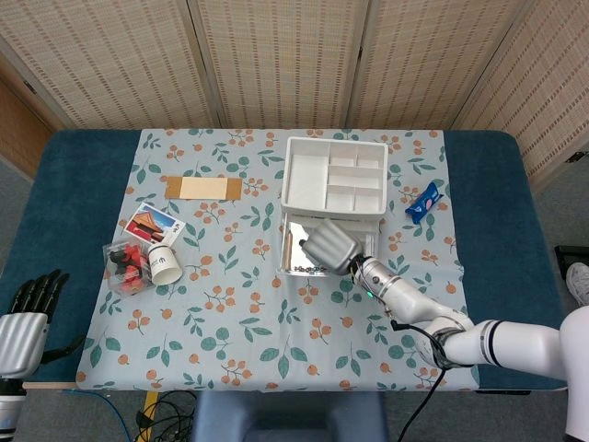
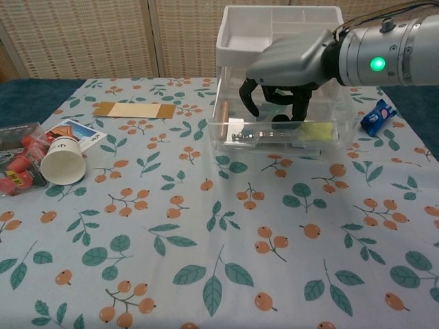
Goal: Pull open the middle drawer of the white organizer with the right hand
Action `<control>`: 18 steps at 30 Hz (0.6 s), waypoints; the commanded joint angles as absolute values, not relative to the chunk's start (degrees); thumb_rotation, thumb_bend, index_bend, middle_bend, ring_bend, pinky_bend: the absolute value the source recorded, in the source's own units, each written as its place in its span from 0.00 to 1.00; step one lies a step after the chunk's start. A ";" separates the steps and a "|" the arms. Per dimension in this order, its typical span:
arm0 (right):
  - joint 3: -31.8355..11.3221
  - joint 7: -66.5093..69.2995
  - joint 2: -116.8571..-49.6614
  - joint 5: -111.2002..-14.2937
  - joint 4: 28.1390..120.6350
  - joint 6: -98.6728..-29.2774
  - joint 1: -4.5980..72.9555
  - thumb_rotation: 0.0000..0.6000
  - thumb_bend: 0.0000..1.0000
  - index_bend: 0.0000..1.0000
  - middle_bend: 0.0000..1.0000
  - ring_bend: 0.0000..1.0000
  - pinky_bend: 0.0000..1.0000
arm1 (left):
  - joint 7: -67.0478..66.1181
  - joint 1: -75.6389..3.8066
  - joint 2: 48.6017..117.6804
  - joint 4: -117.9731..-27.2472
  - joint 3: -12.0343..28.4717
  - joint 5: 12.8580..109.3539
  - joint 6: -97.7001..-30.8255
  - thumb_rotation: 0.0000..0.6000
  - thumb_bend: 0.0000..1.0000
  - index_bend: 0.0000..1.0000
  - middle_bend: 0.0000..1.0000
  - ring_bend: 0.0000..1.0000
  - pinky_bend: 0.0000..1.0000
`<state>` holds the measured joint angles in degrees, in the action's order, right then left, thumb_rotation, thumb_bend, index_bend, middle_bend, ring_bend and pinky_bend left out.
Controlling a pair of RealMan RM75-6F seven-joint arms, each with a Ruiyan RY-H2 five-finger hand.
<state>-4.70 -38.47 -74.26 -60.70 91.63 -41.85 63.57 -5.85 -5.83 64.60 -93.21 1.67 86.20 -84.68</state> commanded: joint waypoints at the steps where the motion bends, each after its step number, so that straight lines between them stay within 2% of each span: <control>1: -4.62 -38.34 -74.45 -60.69 91.39 -41.94 63.65 1.00 0.25 0.43 0.86 0.91 1.00 | -5.83 -5.79 64.59 -93.21 1.66 86.19 -84.70 1.00 0.16 0.05 0.06 0.06 0.08; 12: -3.96 -37.99 -74.53 -60.93 91.15 -42.44 63.64 1.00 0.30 0.59 0.86 0.91 1.00 | -5.75 -5.74 64.63 -93.06 1.67 86.27 -84.76 1.00 0.17 0.05 0.06 0.06 0.08; 18: -3.89 -37.82 -74.52 -60.88 91.22 -42.77 63.64 1.00 0.38 0.61 0.86 0.91 1.00 | -5.76 -5.67 64.58 -93.03 1.70 86.23 -84.84 1.00 0.17 0.05 0.06 0.06 0.08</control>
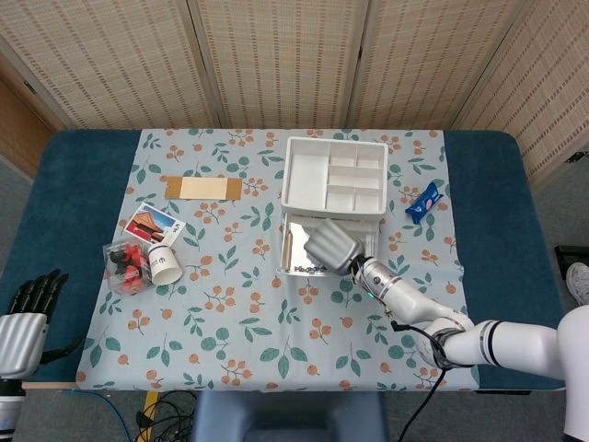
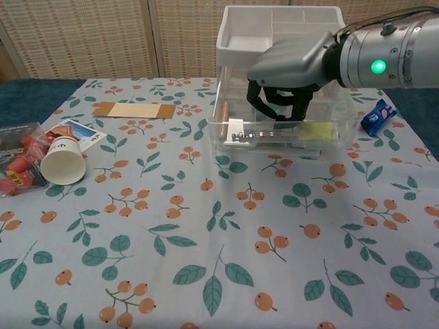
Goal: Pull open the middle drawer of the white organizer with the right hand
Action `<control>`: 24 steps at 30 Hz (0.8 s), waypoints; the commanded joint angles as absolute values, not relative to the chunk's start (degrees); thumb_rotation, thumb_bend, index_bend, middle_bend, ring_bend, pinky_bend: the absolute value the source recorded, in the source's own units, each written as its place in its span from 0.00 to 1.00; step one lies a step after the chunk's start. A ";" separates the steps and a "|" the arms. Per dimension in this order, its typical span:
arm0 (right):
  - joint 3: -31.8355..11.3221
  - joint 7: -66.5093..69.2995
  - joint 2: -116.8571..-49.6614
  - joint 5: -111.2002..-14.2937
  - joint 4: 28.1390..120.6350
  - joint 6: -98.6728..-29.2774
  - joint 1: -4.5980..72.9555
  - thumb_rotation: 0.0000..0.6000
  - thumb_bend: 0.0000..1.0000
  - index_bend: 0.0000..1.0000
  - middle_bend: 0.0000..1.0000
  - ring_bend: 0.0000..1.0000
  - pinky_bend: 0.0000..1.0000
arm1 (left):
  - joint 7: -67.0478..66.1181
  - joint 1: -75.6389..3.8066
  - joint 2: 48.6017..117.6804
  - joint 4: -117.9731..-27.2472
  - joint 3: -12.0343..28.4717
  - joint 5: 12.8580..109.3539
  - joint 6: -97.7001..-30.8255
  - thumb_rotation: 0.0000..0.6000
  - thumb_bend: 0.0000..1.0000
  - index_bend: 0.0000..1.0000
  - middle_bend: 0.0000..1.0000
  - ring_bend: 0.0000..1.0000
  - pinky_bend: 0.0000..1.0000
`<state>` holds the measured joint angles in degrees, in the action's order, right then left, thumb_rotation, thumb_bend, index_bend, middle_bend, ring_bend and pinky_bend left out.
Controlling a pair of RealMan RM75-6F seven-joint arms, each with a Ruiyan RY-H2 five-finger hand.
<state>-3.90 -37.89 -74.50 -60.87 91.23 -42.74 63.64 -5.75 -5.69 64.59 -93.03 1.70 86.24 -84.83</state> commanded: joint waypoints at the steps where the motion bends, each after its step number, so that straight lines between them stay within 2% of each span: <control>1: -3.85 -37.76 -74.55 -60.95 91.20 -42.79 63.63 1.00 0.40 0.61 0.86 0.91 1.00 | -5.78 -5.66 64.59 -93.02 1.70 86.22 -84.84 1.00 0.17 0.05 0.06 0.06 0.08; 14: -3.97 -36.52 -74.89 -62.17 90.60 -43.20 63.53 1.00 0.58 0.61 0.87 0.91 1.00 | -5.68 -5.79 64.63 -92.88 1.77 86.17 -84.59 1.00 0.17 0.05 0.06 0.06 0.07; 24: -5.89 -32.91 -70.04 -65.71 96.33 -47.77 61.23 1.00 0.59 0.61 0.87 0.91 1.00 | -5.65 -6.05 64.53 -93.05 1.96 86.37 -84.52 1.00 0.17 0.05 0.06 0.06 0.07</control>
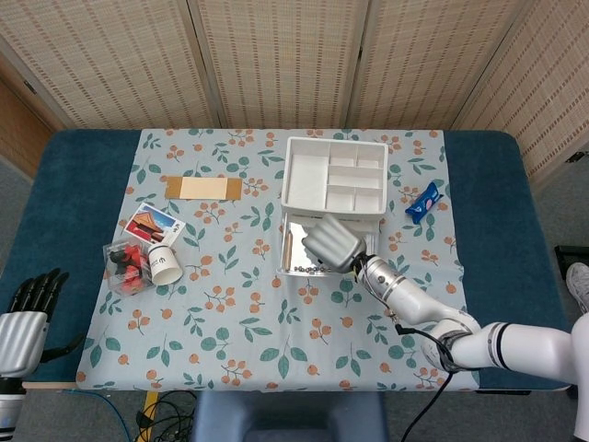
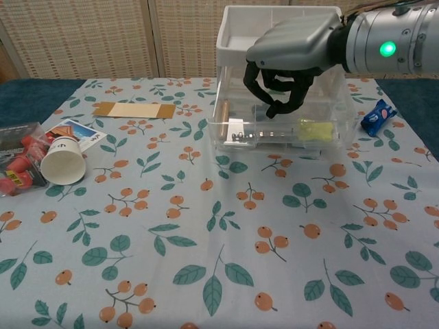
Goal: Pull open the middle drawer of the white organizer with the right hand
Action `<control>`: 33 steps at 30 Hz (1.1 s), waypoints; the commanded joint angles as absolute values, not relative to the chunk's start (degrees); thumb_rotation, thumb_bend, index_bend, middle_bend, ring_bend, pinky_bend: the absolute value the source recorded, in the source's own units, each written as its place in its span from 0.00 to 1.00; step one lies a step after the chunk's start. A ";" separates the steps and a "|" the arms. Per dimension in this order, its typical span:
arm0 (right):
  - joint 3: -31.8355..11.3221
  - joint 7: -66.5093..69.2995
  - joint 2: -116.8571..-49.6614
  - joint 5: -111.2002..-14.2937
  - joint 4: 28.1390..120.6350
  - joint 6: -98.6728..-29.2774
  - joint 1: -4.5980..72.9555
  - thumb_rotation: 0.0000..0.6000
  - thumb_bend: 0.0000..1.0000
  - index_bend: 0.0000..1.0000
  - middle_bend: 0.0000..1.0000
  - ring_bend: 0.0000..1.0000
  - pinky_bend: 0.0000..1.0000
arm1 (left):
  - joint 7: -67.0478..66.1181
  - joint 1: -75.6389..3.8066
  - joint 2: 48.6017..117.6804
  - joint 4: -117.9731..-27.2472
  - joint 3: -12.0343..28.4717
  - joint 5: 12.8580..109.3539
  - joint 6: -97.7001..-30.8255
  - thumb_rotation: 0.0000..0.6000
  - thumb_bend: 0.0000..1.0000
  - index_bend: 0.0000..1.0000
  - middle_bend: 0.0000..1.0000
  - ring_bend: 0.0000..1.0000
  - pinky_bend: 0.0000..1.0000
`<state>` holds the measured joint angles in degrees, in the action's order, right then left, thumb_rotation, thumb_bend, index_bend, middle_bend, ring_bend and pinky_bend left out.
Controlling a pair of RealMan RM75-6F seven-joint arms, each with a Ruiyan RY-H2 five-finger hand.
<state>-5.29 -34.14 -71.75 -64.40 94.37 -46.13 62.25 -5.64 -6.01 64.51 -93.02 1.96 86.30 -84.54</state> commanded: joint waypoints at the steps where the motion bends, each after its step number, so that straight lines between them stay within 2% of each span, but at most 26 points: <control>1: -6.04 -32.39 -69.30 -66.28 97.21 -48.47 60.76 1.00 0.59 0.61 0.87 0.91 1.00 | -5.66 -6.11 64.52 -93.09 1.96 86.44 -84.49 1.00 0.17 0.05 0.06 0.06 0.07; 8: -5.26 -26.76 -62.06 -73.87 105.62 -55.43 54.75 1.00 0.59 0.61 0.87 0.91 1.00 | -5.83 -6.38 64.45 -93.43 2.05 86.85 -84.52 1.00 0.17 0.05 0.06 0.06 0.07; 17: 0.24 -18.61 -56.52 -83.46 109.07 -60.84 45.69 1.00 0.59 0.61 0.87 0.91 1.00 | -6.46 -6.79 64.47 -94.08 1.94 87.51 -84.30 1.00 0.17 0.05 0.06 0.06 0.07; 24: 4.21 -15.35 -59.78 -86.97 103.58 -62.82 39.75 1.00 0.59 0.61 0.87 0.91 1.00 | -7.09 -7.36 64.80 -94.63 1.91 88.32 -84.04 1.00 0.17 0.05 0.06 0.06 0.07; 33: 6.04 -17.01 -69.67 -92.01 91.02 -64.38 35.79 1.00 0.60 0.61 0.87 0.91 1.00 | -7.49 -7.36 64.85 -95.03 1.75 88.35 -84.08 1.00 0.17 0.05 0.06 0.06 0.07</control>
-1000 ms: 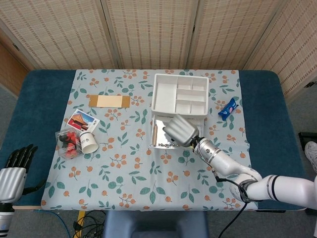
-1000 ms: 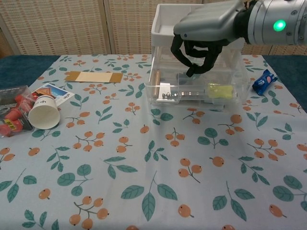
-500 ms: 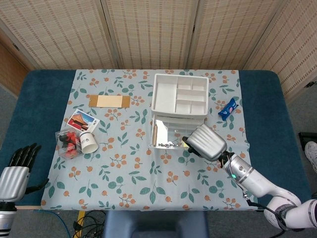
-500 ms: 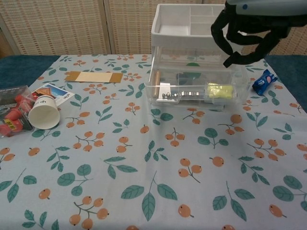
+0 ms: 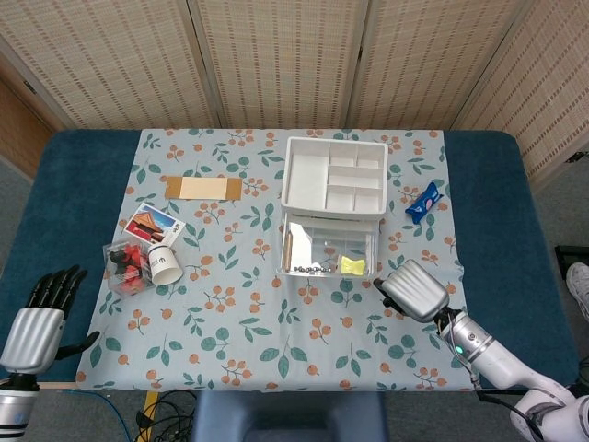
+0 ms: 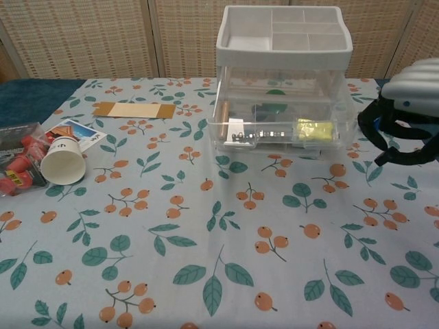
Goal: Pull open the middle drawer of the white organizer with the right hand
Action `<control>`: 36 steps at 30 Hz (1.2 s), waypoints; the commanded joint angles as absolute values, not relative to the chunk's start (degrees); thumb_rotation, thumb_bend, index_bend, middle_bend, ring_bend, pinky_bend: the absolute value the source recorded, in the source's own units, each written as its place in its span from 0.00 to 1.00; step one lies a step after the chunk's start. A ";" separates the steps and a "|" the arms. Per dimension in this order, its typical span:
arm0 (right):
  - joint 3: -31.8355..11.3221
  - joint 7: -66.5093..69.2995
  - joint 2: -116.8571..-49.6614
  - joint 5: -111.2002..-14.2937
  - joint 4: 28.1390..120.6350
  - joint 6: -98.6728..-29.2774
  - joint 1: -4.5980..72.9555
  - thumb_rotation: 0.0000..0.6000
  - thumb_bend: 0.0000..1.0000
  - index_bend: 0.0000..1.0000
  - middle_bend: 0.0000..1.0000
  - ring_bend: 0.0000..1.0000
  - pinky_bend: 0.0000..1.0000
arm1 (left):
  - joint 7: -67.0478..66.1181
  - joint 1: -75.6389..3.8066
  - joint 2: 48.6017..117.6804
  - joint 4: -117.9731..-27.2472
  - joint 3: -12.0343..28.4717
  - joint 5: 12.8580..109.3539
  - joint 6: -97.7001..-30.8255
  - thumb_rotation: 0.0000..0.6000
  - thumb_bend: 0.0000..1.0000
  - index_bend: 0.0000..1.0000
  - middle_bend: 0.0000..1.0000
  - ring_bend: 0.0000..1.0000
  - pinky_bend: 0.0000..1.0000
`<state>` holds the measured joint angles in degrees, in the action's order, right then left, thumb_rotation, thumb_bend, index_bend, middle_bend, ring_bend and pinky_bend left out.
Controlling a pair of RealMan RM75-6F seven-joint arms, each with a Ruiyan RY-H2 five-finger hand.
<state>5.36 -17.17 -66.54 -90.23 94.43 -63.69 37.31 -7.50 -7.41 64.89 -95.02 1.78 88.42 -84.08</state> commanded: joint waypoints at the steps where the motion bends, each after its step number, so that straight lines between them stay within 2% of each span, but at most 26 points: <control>1: 6.03 -16.92 -70.77 -92.28 89.61 -64.32 35.53 1.00 0.59 0.61 0.87 0.91 1.00 | -7.44 -7.33 64.81 -95.03 1.71 88.28 -84.06 1.00 0.17 0.05 0.06 0.06 0.07; 10: 4.41 -17.98 -78.43 -91.06 80.92 -62.03 34.83 1.00 0.58 0.60 0.87 0.91 1.00 | -6.73 -7.29 64.74 -94.70 1.53 88.26 -83.97 1.00 0.17 0.05 0.06 0.06 0.07; 15: 3.42 -16.99 -80.58 -90.51 78.63 -61.72 34.58 1.00 0.55 0.42 0.87 0.91 1.00 | -6.45 -7.12 64.58 -94.43 1.49 88.04 -84.09 1.00 0.17 0.05 0.06 0.06 0.07; 18: 3.18 -16.54 -80.46 -90.66 78.65 -62.15 34.25 1.00 0.54 0.36 0.87 0.91 1.00 | -6.24 -7.01 64.56 -94.30 1.46 87.96 -84.20 1.00 0.17 0.05 0.06 0.06 0.07; 23: 3.15 -16.82 -78.12 -90.85 80.90 -63.89 32.90 1.00 0.49 0.32 0.87 0.91 1.00 | -5.88 -7.02 64.59 -94.19 1.32 88.32 -84.28 1.00 0.17 0.05 0.06 0.06 0.07; 30: 4.02 -16.05 -70.09 -90.85 87.44 -71.69 27.16 1.00 0.48 0.32 0.85 0.89 1.00 | -5.19 -7.17 64.69 -93.40 1.50 88.11 -84.11 1.00 0.17 0.05 0.06 0.06 0.07; 34: 4.30 -14.17 -65.72 -90.65 90.46 -77.75 22.70 1.00 0.48 0.32 0.79 0.81 1.00 | -5.02 -7.52 65.07 -93.15 1.55 88.51 -83.92 1.00 0.17 0.05 0.06 0.06 0.07; 36: 4.33 -13.00 -64.23 -90.65 91.58 -80.34 20.81 1.00 0.48 0.32 0.74 0.75 0.97 | -5.03 -7.69 65.21 -93.08 1.61 88.61 -83.81 1.00 0.17 0.05 0.06 0.06 0.07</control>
<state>4.10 -14.54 -65.96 -90.72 89.72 -77.43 23.31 -5.03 -7.69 65.21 -93.10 1.60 88.61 -83.82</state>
